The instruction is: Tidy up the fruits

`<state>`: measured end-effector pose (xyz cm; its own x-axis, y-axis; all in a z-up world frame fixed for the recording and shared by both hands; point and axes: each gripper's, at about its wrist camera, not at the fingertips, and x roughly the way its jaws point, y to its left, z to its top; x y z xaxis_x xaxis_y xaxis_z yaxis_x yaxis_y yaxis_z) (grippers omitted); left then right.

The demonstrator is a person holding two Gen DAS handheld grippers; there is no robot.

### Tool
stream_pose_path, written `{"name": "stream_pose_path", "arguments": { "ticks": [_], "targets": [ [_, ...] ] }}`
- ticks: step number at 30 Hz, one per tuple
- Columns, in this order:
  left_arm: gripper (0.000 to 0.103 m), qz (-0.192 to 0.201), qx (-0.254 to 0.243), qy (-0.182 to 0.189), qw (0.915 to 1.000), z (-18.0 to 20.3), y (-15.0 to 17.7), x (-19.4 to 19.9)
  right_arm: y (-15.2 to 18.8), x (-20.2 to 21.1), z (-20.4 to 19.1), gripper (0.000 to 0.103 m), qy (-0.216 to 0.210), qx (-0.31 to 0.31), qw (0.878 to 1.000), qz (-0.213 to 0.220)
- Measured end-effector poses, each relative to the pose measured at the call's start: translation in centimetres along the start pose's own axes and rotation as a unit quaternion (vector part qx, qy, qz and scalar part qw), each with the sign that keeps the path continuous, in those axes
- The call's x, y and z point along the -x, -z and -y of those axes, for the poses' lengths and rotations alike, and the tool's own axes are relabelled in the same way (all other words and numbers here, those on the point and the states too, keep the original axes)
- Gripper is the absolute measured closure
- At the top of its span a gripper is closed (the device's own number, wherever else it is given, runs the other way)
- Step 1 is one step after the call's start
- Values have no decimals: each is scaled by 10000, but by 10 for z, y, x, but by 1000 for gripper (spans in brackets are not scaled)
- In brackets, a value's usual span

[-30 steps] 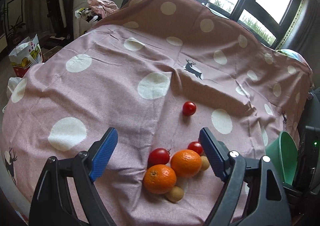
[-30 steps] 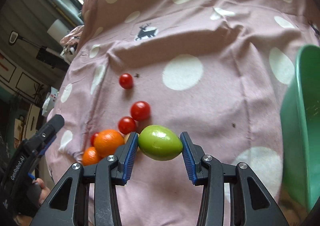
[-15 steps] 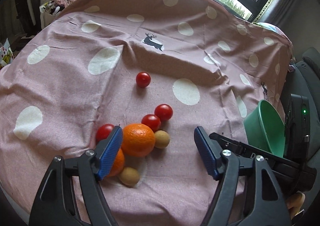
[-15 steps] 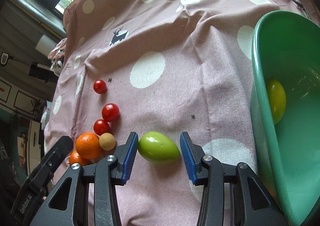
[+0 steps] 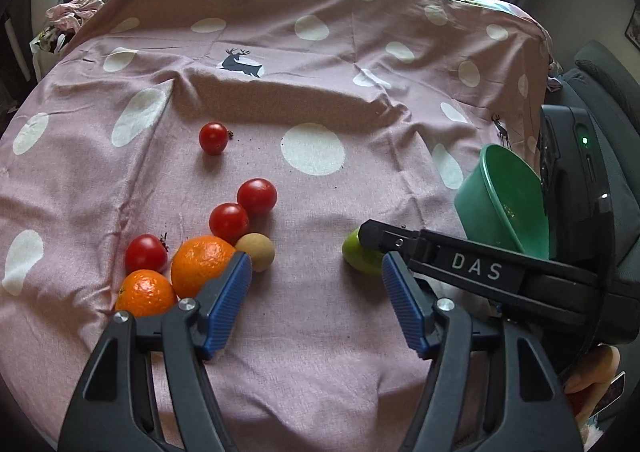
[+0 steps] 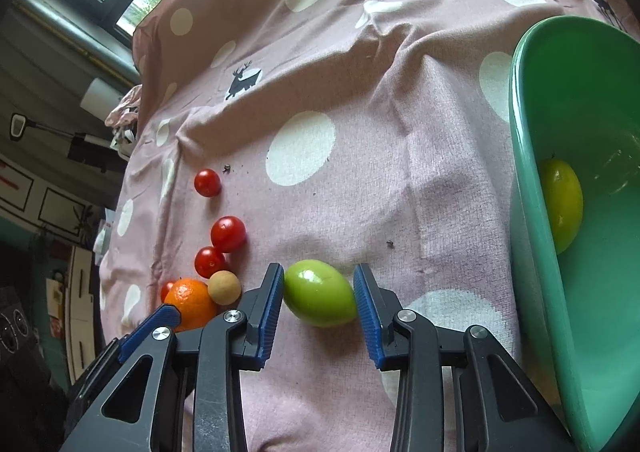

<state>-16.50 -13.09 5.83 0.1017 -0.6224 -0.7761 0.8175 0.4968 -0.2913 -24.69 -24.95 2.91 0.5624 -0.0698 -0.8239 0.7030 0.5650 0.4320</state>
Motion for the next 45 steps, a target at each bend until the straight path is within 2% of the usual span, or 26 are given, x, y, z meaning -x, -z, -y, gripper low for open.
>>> {"name": "stream_pose_path", "arguments": {
  "ticks": [2,7,12,19,22,24,32,36,45],
  "targets": [
    [40,-126,-86,109,9998,4,3,-6,0,0,0,65,-51,-5,10000,-11],
    [40,-268,-252,155,9992,13,7,-19,-1,-1,1,67,-163,-27,9998,-56],
    [42,-408,-222,365,9983,14,8,-31,-2,-2,3,69,-326,-70,9994,-110],
    [52,-506,-103,448,9977,12,5,-45,-2,-6,-1,69,-412,-44,9990,-186],
    [60,-560,14,620,9965,9,5,-49,-1,-10,-2,69,-477,-18,9985,-259],
    [67,-526,-27,564,9970,9,5,-52,0,-11,-5,69,-464,69,9986,-244],
    [67,-470,52,678,9966,3,4,-50,2,-10,-10,69,-399,290,9987,-134],
    [67,-281,-52,639,9975,3,4,-38,4,-5,-18,69,-402,456,9981,-31],
    [67,302,-300,601,9973,5,0,1,11,25,-46,69,-438,948,9932,521]
  ]
}}
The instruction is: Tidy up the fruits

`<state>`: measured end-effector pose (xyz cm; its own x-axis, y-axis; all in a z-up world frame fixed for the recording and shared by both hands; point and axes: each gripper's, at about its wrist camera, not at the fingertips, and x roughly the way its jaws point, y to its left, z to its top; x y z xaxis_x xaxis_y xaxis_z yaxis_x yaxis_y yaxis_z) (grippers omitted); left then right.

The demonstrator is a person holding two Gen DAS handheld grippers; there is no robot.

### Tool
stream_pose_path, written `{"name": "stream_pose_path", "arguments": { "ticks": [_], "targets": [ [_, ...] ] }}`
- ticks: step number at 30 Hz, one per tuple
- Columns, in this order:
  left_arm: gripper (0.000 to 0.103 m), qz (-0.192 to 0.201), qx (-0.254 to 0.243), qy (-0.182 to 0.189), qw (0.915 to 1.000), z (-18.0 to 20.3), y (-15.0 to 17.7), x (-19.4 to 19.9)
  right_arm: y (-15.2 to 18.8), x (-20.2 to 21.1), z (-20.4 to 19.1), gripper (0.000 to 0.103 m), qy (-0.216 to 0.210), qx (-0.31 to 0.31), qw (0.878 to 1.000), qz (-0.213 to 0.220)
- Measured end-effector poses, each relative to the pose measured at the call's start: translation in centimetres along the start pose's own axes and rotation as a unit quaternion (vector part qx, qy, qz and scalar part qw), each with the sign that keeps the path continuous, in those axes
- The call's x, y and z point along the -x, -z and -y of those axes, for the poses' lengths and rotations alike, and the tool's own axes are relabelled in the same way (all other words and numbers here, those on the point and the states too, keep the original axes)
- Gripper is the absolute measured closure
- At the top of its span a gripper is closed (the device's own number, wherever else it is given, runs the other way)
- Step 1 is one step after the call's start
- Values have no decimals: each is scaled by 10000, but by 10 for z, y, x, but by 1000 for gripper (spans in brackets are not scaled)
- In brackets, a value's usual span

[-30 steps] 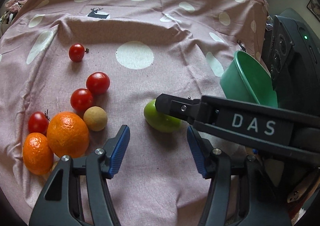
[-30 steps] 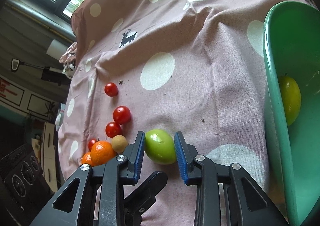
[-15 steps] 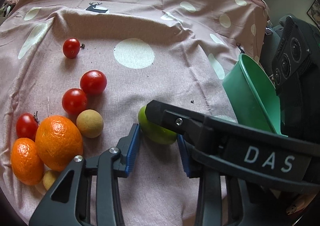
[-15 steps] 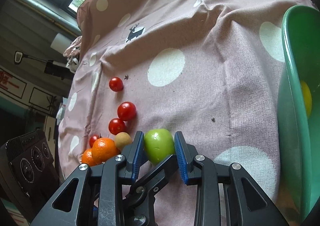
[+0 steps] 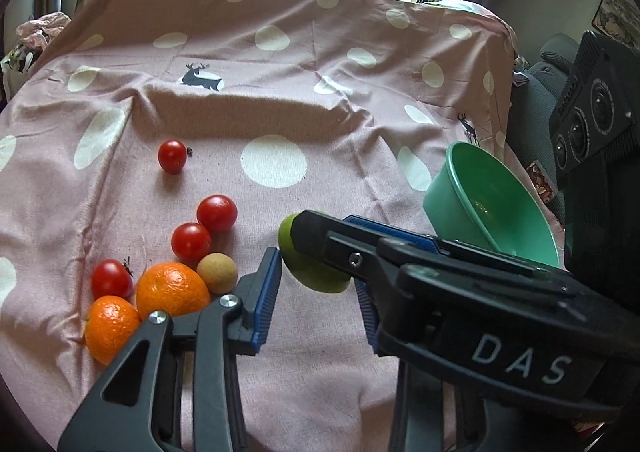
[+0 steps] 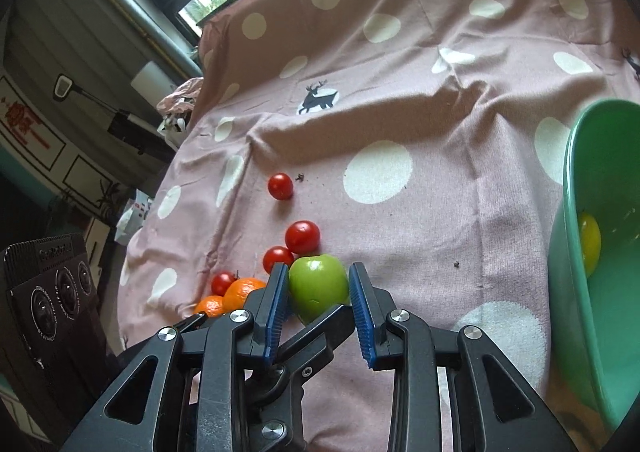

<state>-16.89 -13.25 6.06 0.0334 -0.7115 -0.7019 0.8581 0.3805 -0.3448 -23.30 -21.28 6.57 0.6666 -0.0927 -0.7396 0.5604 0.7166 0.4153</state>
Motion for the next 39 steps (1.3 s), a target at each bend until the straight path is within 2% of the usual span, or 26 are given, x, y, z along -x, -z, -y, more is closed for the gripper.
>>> {"name": "stream_pose_path", "arguments": {
  "ticks": [4,8,12,15,19,22,24,26,29,34,39],
  "targets": [
    [67,160,-26,50,9999,-2,-1,11,-1,10,-11,69,-6,136,9997,190],
    [69,329,-199,-160,9991,4,-2,18,0,11,-15,70,-60,172,9997,183],
    [72,460,-232,-41,9987,4,-2,24,1,20,-24,70,65,315,9989,344],
    [72,538,-240,35,9983,4,-3,29,1,25,-26,70,0,348,9985,429],
    [72,460,-199,74,9987,1,-3,26,1,27,-27,71,5,355,9984,445],
    [71,252,-37,66,9997,-5,-4,19,0,23,-24,71,3,244,9992,325],
    [71,161,100,-109,9998,-13,-4,17,-2,20,-19,72,91,127,9995,278],
    [69,124,289,-245,9992,-26,-5,19,-4,18,-11,72,231,-51,9992,310],
    [69,85,672,-263,9974,-47,-6,23,-6,13,6,72,131,-383,9989,217],
    [67,103,1233,-338,9917,-74,-7,29,-13,1,18,72,402,-579,9973,226],
    [67,-96,1262,-231,9917,-71,-6,26,-12,-25,13,71,228,-567,9973,-396]
  ]
}}
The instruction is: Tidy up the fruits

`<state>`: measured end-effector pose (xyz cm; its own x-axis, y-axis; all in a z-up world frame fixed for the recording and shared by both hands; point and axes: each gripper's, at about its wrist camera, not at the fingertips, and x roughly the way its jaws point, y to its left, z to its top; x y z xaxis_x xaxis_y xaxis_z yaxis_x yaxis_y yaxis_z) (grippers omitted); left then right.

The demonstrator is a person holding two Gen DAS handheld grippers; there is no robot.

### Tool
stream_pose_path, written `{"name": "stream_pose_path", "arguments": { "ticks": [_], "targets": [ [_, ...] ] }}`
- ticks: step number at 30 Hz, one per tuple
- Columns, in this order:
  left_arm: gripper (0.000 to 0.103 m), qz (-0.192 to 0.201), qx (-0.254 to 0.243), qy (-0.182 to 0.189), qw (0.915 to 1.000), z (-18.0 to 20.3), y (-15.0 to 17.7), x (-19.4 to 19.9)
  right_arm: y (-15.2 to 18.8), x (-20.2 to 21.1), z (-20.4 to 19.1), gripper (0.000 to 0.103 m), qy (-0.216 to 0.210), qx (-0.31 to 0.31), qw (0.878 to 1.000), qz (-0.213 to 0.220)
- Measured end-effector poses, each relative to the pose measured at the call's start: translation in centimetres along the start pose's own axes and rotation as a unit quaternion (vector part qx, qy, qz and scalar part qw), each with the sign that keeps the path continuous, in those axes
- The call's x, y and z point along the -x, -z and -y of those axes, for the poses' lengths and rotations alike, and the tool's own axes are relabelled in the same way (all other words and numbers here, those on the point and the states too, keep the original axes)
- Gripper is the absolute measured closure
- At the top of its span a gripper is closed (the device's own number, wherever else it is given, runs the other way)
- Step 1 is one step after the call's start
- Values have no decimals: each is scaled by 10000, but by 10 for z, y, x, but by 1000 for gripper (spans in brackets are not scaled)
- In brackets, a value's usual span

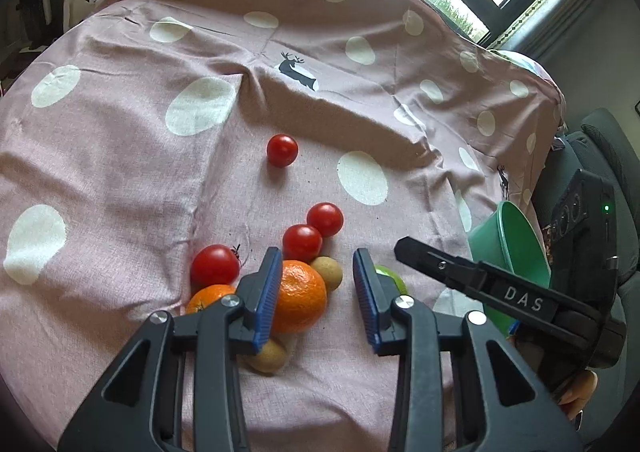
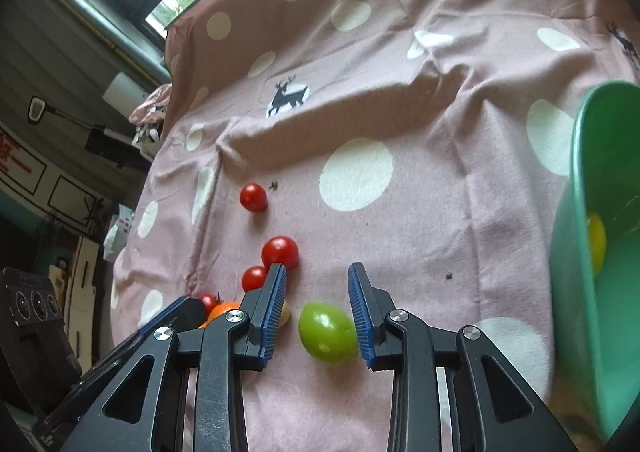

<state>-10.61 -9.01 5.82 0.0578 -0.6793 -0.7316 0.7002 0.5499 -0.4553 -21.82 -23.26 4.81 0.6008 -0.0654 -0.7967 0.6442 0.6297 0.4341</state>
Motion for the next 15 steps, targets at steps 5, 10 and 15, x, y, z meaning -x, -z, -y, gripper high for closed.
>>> {"name": "stream_pose_path", "arguments": {
  "ticks": [5,10,15],
  "targets": [
    [64,-290,-284,316,9987,21,7,-11,5,-2,6,70,-247,-177,9993,-208],
    [64,-596,-496,179,9968,39,18,-30,2,-10,19,70,-374,-402,9979,-355],
    [64,-794,-730,65,9941,49,26,-49,4,-16,19,70,-416,-386,9969,-551]
  ]
}}
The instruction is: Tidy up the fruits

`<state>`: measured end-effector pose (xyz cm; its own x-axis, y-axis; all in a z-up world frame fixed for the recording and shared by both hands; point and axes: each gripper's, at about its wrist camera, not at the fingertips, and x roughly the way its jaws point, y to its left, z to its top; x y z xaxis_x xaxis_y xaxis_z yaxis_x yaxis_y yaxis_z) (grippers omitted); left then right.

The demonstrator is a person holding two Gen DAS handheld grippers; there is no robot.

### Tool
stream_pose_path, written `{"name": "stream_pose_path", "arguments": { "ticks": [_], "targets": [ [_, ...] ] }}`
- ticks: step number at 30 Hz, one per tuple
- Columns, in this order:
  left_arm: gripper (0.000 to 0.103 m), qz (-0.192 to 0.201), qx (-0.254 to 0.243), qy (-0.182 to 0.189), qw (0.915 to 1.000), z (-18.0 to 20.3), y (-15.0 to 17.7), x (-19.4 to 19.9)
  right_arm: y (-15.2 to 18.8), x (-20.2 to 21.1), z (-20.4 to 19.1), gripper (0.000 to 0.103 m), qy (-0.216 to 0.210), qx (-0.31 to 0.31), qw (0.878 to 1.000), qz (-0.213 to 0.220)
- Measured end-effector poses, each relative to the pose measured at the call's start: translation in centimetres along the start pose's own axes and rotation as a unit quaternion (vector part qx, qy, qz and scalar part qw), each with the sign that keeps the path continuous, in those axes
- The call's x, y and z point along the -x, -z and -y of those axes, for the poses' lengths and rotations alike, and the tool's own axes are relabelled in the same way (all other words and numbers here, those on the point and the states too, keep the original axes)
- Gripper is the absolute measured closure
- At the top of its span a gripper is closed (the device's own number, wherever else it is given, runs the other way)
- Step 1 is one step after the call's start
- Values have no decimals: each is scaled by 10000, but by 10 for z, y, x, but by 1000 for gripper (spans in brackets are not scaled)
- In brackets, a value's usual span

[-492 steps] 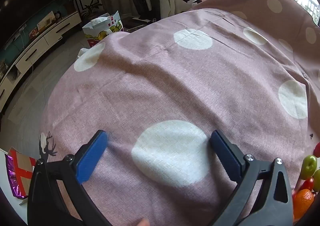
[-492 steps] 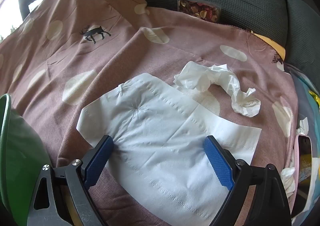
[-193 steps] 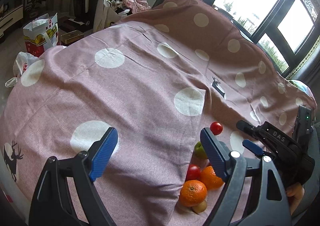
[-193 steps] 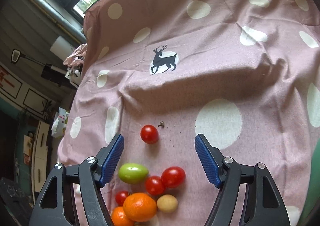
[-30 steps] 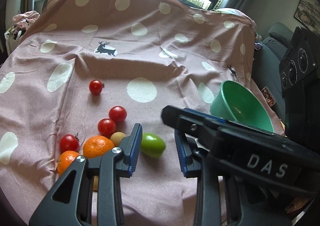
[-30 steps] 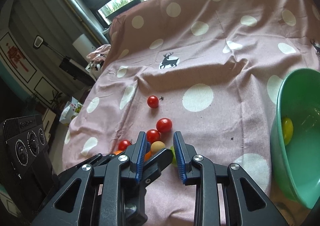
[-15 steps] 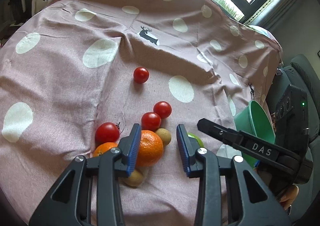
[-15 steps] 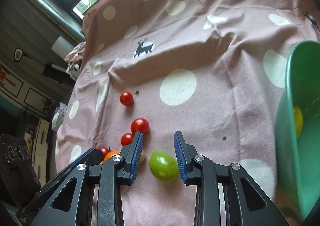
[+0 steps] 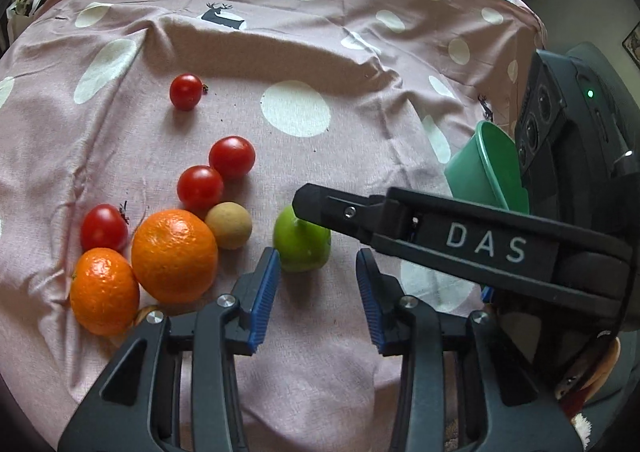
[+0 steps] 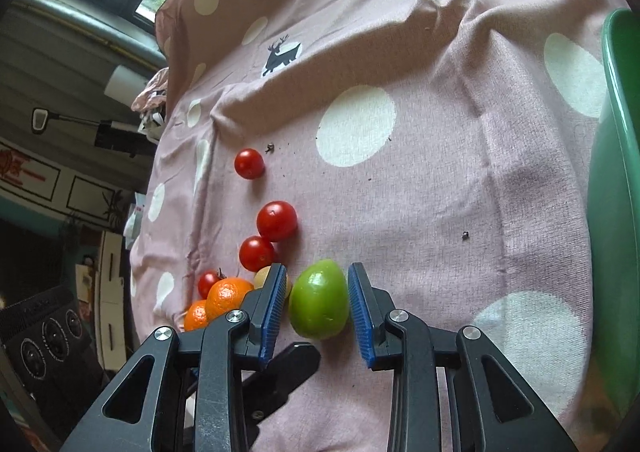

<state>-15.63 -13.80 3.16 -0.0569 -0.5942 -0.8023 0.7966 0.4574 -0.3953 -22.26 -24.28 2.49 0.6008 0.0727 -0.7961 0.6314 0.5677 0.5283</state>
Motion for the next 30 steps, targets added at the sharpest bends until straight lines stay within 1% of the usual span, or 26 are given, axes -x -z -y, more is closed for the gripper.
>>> {"name": "stream_pose_path", "arguments": {
  "ticks": [2,3,7,10,12,14,20,26,30],
  "targets": [
    [64,27,-62,-236,9997,2,1,-6,0,-2,-1,70,6,29,10000,-34],
    [65,38,-88,-296,9995,2,1,-9,1,-3,0,70,-2,34,10000,-56],
    [66,48,-160,-342,9993,2,1,-14,2,-8,-1,70,-136,63,9998,-130],
    [66,93,-106,-350,9993,0,0,-17,3,-8,-1,70,-170,71,9998,-91],
    [67,95,-118,-364,9992,-1,0,-17,5,-8,-3,70,-167,184,9997,-76],
    [67,180,-159,-365,9990,0,0,-13,6,-6,-6,71,-160,235,9996,-15],
    [67,615,-347,-213,9973,12,-1,12,11,18,-17,71,-229,463,9977,447],
    [67,1121,-598,-114,9918,27,1,42,17,50,-35,71,-232,791,9917,987],
    [67,1344,-691,-62,9885,35,2,56,20,67,-43,71,-282,933,9874,1249]
  ]
}}
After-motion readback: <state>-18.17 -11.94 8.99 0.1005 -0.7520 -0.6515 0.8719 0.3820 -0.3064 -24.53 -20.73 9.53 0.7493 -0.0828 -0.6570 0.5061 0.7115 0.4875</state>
